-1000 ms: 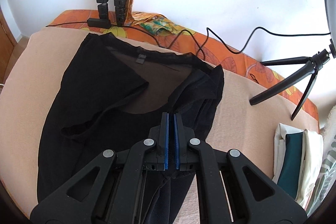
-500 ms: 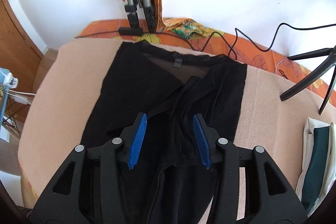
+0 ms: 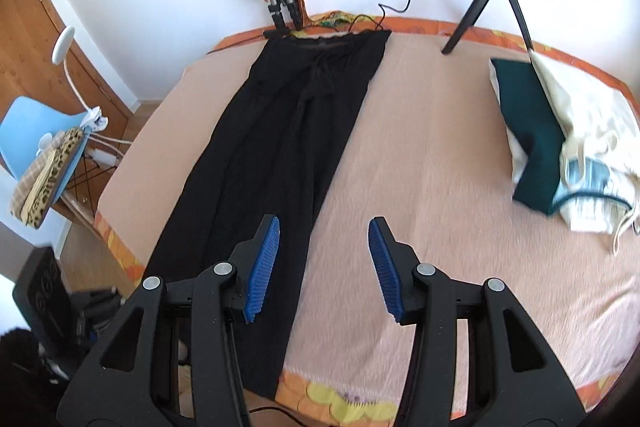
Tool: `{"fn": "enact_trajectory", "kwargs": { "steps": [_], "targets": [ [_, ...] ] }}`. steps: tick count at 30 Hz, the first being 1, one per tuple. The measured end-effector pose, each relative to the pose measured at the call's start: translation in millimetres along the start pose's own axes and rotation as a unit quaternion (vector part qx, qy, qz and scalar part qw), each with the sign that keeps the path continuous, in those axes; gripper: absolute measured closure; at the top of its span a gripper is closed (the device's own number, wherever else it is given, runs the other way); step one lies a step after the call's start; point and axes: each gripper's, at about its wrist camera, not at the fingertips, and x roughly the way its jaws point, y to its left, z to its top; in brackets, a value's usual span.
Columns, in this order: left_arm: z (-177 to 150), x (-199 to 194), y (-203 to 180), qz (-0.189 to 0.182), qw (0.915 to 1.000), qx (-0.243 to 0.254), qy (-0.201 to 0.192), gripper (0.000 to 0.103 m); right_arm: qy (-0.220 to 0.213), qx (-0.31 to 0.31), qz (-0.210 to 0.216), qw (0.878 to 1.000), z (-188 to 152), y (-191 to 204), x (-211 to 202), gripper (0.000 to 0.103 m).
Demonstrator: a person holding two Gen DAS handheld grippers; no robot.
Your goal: Fold small clothes
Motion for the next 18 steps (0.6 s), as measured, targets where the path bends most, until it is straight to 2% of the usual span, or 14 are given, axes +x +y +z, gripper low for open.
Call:
{"fn": "enact_trajectory", "kwargs": {
  "steps": [3,5,9,12,13,18],
  "targets": [
    [-1,11,-4,-0.003,0.9996,0.012,0.026,0.070,0.013,-0.012,-0.007,1.000,-42,7,-1,0.054],
    [-3,12,-9,0.008,0.9994,0.024,0.023,0.070,0.024,-0.025,-0.007,0.999,-63,14,2,0.054],
    [-5,14,-7,0.004,0.9995,0.018,0.025,0.071,0.043,-0.041,0.001,0.998,-95,27,11,0.054],
    [-6,15,-7,0.001,0.9994,0.024,0.025,0.082,0.058,-0.068,0.007,0.996,-110,40,20,0.054],
    [-6,16,-8,0.000,0.9993,0.028,0.024,0.092,0.058,-0.081,0.004,0.995,-117,46,21,0.054],
    [-8,19,-4,0.001,0.9992,0.034,0.022,0.099,0.067,-0.119,-0.017,0.991,-131,63,31,0.054]
  ]
}}
